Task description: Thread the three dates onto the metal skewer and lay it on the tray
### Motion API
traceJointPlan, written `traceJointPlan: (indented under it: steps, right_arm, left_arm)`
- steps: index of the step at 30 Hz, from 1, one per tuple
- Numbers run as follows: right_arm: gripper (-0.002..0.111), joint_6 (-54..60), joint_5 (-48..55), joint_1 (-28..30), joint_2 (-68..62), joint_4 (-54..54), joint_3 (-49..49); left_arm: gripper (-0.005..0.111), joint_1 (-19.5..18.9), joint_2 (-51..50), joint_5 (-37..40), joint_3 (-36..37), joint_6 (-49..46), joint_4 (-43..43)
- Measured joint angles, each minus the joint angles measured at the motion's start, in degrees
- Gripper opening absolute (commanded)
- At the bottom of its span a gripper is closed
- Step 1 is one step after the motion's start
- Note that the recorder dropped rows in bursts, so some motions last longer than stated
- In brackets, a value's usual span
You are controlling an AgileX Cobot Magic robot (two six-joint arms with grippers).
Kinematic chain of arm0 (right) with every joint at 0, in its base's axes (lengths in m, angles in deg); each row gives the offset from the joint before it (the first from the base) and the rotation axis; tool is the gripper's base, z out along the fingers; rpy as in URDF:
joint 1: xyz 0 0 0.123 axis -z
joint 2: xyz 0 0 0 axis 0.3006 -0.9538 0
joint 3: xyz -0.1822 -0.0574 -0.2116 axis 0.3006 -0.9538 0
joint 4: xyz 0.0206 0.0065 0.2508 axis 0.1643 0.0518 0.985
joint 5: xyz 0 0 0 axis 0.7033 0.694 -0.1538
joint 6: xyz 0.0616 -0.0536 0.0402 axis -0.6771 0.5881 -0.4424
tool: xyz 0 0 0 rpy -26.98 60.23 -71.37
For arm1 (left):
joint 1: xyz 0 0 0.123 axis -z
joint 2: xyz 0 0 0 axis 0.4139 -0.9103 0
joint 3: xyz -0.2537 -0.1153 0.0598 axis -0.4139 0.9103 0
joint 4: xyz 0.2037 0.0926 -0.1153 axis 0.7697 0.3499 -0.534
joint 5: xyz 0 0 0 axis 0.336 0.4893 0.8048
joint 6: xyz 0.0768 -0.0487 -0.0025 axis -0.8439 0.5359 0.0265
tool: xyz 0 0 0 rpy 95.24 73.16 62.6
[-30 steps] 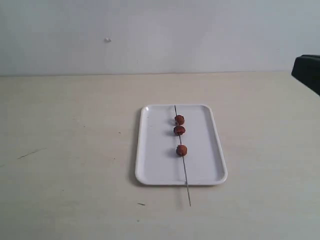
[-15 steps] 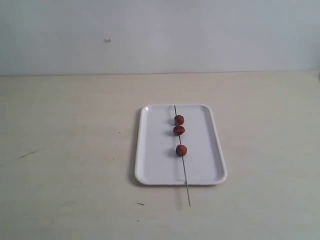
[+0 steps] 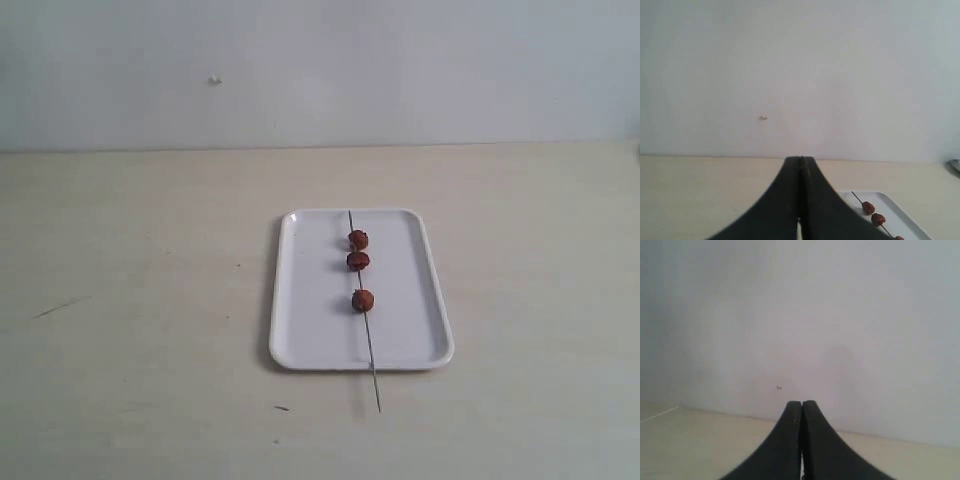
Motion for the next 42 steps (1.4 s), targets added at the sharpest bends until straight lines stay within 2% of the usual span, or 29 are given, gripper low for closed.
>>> traceJointPlan:
  steps: [6,14,35,38,42]
  right_arm:
    - [0.000,-2.32,1.76,0.00,0.00,0.00,-4.15]
    - [0.000,-2.55,5.63,0.00,0.00,-1.06,-4.14]
    - [0.000,-3.75,5.01,-0.51,0.00,-2.73,-4.14]
    - [0.000,-10.12,1.56,-0.51,0.00,-9.37,-4.14]
    - [0.000,-31.06,0.11,3.61,0.00,-30.93,-4.14]
  left_arm:
    - [0.000,0.00,0.00,0.17,0.00,0.00,0.00]
    - [0.000,0.00,0.00,0.17,0.00,0.00,1.67]
    - [0.000,0.00,0.00,0.17,0.00,0.00,2.13]
    - [0.000,0.00,0.00,0.17,0.00,0.00,2.13]
    - [0.000,0.00,0.00,0.17,0.00,0.00,2.13]
